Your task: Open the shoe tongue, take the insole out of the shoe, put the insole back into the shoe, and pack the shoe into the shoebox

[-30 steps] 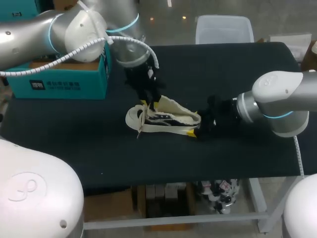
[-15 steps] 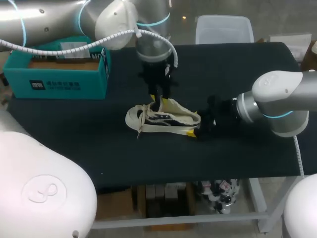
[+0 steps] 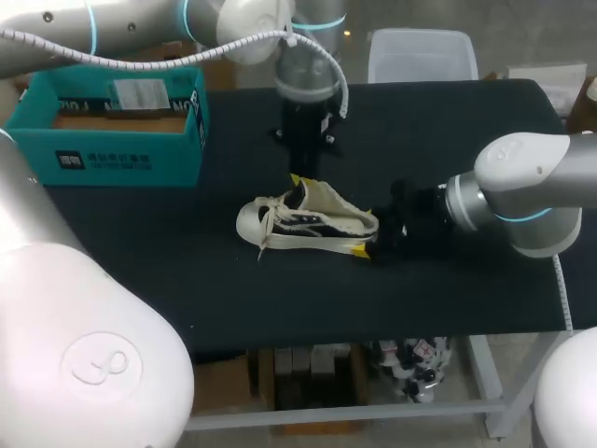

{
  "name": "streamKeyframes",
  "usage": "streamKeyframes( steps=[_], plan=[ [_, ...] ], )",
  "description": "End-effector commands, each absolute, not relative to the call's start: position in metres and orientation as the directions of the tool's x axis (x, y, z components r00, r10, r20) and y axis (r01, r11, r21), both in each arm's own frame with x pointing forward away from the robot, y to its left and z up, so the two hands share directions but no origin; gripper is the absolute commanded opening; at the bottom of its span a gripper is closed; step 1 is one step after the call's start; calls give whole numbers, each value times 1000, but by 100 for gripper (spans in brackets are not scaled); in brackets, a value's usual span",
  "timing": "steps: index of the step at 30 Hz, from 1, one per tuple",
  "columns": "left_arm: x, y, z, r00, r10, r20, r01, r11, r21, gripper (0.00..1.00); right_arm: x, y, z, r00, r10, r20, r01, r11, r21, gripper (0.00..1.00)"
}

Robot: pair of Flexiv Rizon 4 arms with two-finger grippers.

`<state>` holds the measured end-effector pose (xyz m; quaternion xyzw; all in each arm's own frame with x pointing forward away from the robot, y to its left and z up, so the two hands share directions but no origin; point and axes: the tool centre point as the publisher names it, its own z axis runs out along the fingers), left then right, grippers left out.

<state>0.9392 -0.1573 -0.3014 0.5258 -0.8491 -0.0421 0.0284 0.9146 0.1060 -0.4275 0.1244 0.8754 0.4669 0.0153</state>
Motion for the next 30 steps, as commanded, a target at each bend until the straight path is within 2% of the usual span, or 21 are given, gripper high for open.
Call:
streamKeyframes(
  steps=[1, 7, 14, 16, 17, 22, 30],
  plan=[
    [938, -151, -299, -449, -894, 12, -881, 444, 164, 0, 916, 105, -432, -969, 228, 93, 203, 531, 823, 0],
    [922, -130, -288, -428, -902, 64, -894, 433, 113, 0, 916, 105, -432, -969, 228, 93, 203, 531, 823, 0],
    [901, -92, -270, -378, -908, 180, -926, 371, -71, 0, 916, 105, -432, -969, 228, 93, 203, 531, 823, 0],
    [896, -81, -271, -322, -929, 182, -942, 296, -158, 0, 916, 105, -432, -969, 228, 93, 203, 531, 823, 0],
    [894, -76, -271, -315, -923, 221, -945, 285, -159, 0, 916, 105, -432, -969, 228, 93, 203, 531, 823, 0],
    [893, -62, -277, -202, -953, 226, -955, 140, -263, 0, 916, 105, -432, -969, 228, 93, 203, 531, 823, 0],
    [908, -48, -293, -141, -934, 330, -966, 58, -250, 0, 916, 105, -432, -969, 228, 93, 203, 531, 823, 0]
  ],
)
